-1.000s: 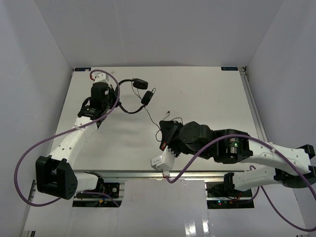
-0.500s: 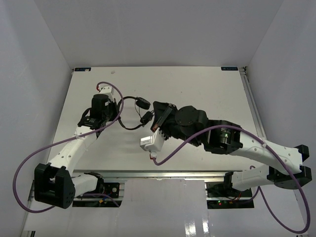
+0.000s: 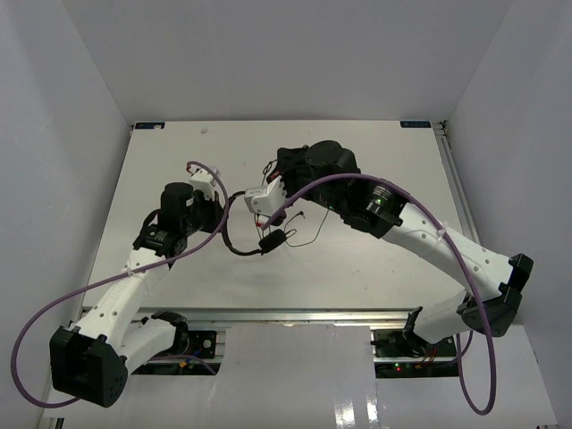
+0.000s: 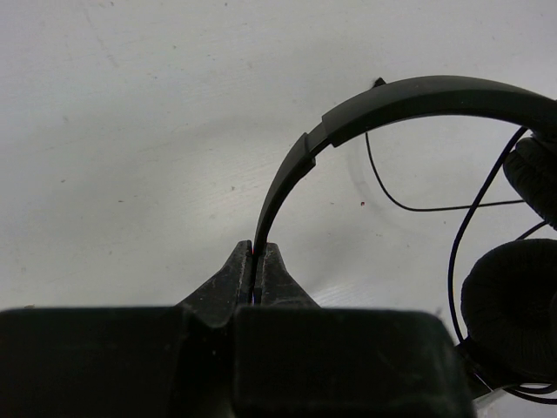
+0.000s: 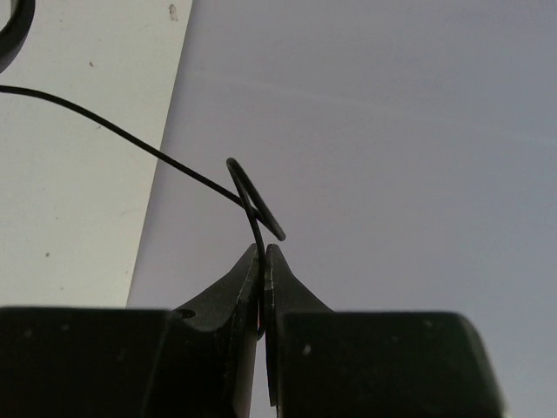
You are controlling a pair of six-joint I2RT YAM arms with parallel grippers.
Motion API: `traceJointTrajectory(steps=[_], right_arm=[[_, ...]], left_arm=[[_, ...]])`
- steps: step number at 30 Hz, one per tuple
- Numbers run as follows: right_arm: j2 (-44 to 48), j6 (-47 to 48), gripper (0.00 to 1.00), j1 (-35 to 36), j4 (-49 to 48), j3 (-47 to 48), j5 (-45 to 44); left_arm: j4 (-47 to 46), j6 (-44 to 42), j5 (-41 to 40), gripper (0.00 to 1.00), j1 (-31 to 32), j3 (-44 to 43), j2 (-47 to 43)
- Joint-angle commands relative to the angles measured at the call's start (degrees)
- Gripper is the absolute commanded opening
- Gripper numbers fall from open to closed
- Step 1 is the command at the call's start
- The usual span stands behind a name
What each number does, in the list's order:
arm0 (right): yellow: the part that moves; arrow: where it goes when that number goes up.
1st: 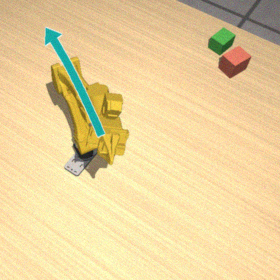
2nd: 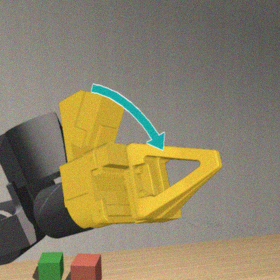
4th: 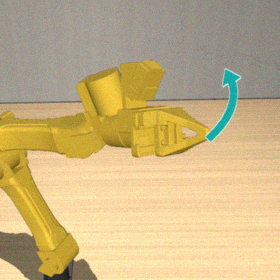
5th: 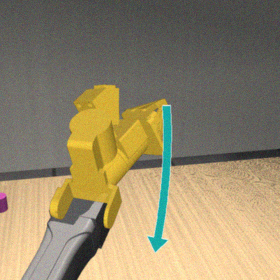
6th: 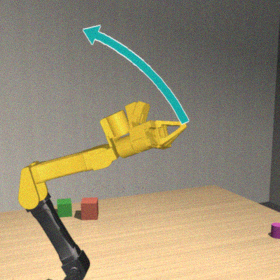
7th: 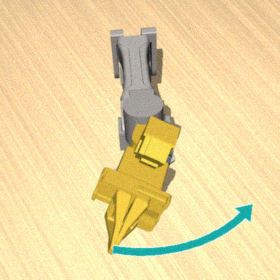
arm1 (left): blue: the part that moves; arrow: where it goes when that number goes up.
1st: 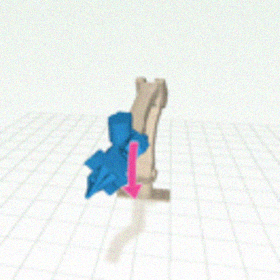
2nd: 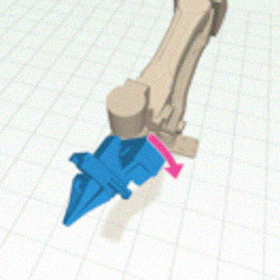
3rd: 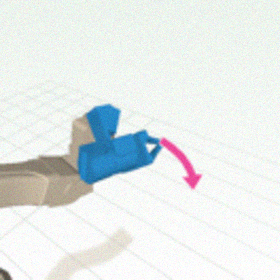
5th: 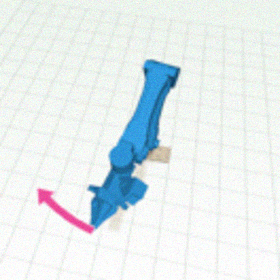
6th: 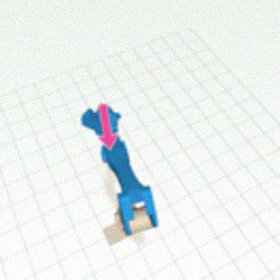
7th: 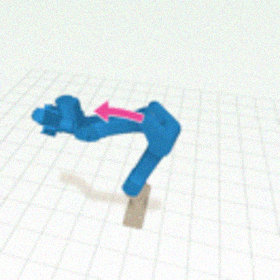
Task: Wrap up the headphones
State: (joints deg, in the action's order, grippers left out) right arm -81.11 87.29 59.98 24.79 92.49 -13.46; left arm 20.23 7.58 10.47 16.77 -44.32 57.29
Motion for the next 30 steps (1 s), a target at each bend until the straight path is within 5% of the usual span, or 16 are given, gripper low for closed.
traceJointTrajectory(steps=[1, 24, 30], right_arm=[[-2.53, -6.17, 0.08, -2.42, -4.24, 4.43, 4.90], [-9.40, -22.16, 0.08, -17.25, -3.44, 5.80, 12.93], [-4.87, -25.77, 0.08, -20.33, 0.82, -2.25, 24.89]], left_arm=[[-0.02, 0.05, 4.82, 0.00, 1.49, 0.33, -2.03], [0.91, 5.26, 9.62, 0.00, 5.46, -1.29, -5.61], [1.16, 9.11, 12.49, 0.00, 5.44, -2.12, -9.11]])
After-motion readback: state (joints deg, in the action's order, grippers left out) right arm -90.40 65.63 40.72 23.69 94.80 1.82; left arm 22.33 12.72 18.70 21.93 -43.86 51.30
